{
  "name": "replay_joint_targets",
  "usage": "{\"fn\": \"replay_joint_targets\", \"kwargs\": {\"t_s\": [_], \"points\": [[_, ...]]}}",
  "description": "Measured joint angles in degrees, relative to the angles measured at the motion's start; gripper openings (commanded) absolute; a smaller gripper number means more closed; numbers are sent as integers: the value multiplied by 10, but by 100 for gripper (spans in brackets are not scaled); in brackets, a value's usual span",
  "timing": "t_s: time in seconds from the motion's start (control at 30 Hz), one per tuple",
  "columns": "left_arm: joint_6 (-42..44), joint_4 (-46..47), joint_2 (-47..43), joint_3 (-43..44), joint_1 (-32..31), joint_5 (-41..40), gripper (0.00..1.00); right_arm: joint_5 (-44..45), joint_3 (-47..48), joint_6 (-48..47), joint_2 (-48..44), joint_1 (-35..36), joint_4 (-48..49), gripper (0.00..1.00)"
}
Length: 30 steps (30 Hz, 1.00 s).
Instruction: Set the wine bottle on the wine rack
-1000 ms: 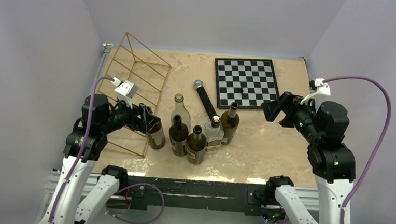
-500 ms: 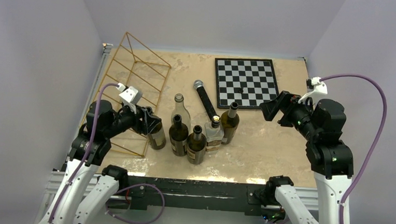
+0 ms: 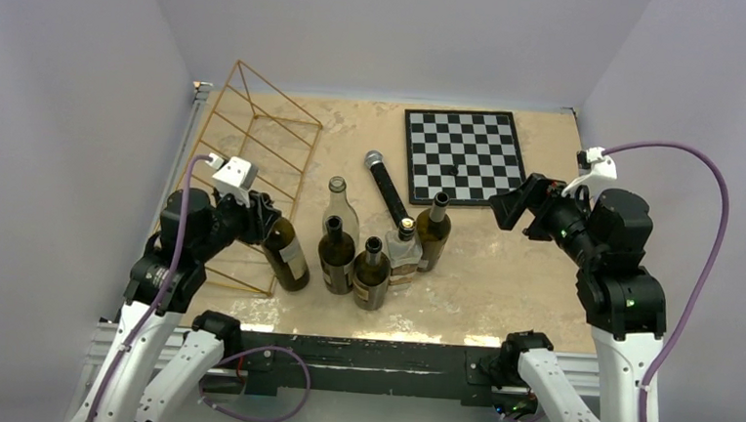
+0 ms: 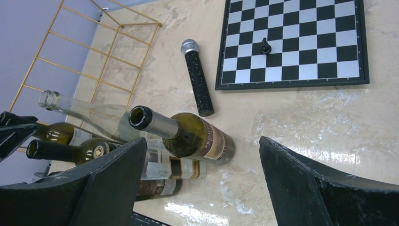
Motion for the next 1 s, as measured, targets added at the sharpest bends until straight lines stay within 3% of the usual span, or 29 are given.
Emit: {"fn": "replay_joint_targets", "kwargs": {"t_s": [0.57,1.0], "points": [[-69,-188,12,206,0,-252,0,-7,0,0,-3,0,0,95],[-164,-233,62,197,15,-362,0,-7,-2,0,-2,0,0,94]]}}
